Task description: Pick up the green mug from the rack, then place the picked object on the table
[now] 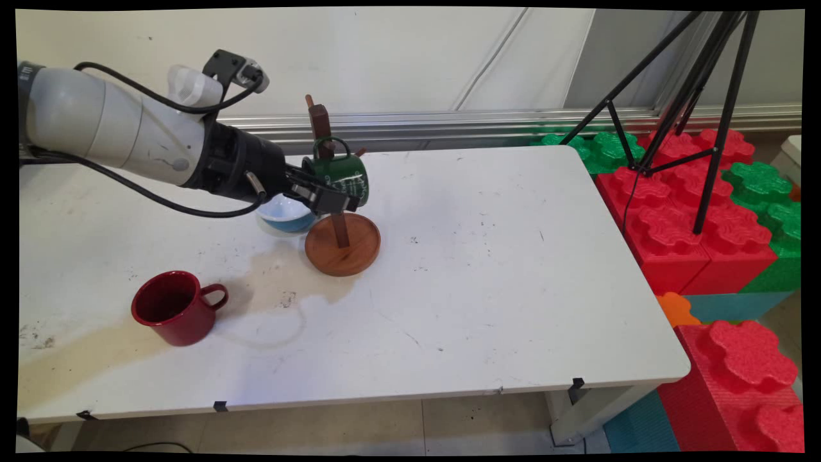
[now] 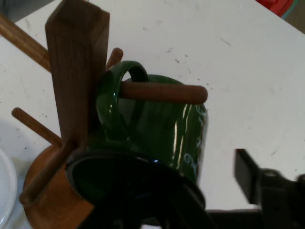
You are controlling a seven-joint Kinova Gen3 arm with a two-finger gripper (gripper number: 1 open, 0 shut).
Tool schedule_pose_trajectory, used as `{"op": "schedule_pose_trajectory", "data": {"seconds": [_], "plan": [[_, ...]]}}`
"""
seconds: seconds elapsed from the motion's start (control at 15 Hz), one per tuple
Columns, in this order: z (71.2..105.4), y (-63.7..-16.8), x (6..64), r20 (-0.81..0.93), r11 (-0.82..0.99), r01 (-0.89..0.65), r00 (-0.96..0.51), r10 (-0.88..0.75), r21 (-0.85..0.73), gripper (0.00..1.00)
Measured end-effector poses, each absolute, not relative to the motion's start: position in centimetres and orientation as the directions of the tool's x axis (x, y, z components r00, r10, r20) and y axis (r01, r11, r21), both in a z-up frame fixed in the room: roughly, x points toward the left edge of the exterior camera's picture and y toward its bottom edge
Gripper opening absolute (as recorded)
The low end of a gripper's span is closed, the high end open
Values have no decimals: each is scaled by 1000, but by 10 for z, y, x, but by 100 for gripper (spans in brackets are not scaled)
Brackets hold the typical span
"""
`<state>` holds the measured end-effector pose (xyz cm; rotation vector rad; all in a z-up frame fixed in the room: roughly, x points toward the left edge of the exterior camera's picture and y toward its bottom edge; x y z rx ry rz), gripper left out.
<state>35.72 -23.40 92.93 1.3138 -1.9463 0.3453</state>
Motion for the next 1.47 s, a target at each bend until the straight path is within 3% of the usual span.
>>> {"op": "schedule_pose_trajectory", "data": {"seconds": [1.47], "plan": [[950, -202, 351, 758, 482, -868, -234, -609, 121, 0]]}}
